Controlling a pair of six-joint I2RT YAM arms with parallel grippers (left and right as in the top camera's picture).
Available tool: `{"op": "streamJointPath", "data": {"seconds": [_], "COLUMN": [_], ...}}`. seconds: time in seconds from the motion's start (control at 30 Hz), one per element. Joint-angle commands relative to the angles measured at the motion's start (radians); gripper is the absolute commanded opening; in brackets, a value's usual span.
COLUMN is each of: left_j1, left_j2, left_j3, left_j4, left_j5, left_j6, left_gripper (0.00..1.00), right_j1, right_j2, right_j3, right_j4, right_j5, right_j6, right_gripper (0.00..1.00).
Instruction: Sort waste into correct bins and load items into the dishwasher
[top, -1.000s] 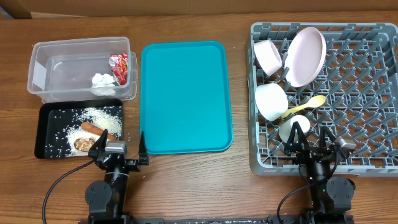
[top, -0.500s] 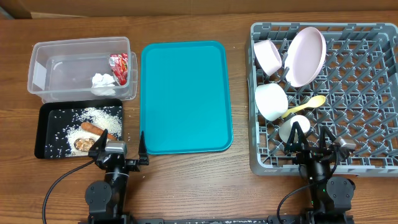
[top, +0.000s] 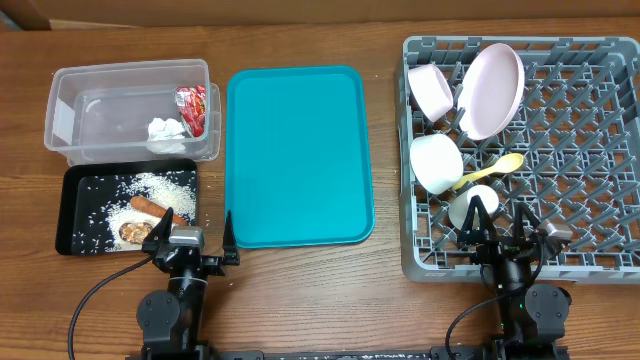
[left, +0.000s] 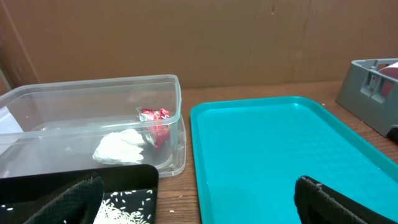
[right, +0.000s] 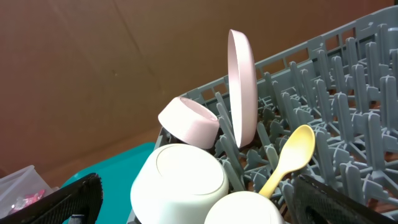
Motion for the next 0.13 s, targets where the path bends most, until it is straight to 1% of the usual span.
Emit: {"op": "streamJointPath", "data": {"seconds": [0.0, 0.1], "left_j1": [0.004, 0.004], "left_j2": [-0.009, -0.009], "left_j3": [-0.003, -0.003], "left_j4": [-0.002, -0.002], "left_j5": [-0.012, -0.012], "left_j6": [-0.013, -0.013], "left_gripper": [1.00, 1.00], "right_j1": [0.004, 0.004], "right_j2": [-0.012, -0.012], "right_j3": [-0.010, -0.010], "right_j4": [0.007, 0.007], "right_j5": [0.001, 0.001], "right_j6": [-0.003, -0.003], "right_gripper": [1.00, 1.00]}}
